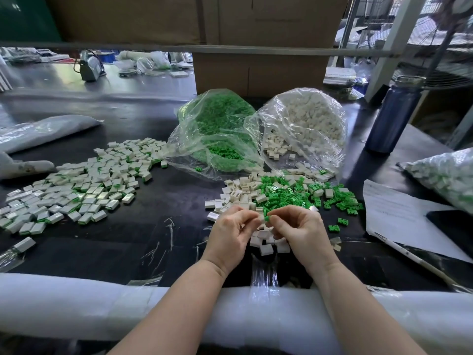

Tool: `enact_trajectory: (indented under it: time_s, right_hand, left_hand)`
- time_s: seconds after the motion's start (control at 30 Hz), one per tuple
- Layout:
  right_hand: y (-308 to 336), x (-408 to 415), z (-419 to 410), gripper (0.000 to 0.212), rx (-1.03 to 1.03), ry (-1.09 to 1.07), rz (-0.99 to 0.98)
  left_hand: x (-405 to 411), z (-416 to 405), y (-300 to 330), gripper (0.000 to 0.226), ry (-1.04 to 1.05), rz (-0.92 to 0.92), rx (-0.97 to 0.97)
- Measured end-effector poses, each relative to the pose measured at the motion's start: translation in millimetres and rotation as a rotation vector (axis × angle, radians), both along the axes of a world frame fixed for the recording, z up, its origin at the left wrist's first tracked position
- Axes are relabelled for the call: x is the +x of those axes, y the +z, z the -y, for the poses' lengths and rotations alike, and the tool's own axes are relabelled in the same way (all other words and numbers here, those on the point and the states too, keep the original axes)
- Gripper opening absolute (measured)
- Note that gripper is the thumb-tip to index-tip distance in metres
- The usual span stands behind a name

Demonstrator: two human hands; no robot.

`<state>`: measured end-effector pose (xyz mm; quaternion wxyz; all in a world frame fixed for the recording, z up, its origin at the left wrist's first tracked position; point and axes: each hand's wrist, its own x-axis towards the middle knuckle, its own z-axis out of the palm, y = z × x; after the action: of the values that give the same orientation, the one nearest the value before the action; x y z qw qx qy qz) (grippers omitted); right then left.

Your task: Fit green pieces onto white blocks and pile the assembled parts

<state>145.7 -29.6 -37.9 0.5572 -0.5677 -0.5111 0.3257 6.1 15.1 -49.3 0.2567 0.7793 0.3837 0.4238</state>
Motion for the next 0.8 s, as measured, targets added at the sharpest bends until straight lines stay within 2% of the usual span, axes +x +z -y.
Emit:
enact_trajectory:
  time_s: [0.37,0.8]
  right_hand:
    - [-4.9,-1.7,-3.3,0.02,-0.052,-0.064,0.197]
    - [-6.4,-0.7,-3.4,0.026,-0.095,-0.004,0.259]
  left_hand:
    - [0.9,-1.3,-2.4,0.014,-0.029,0.086,-0.16]
    - [0.5,0.0,-2.7,0.017,-0.077,-0.034,-0.103]
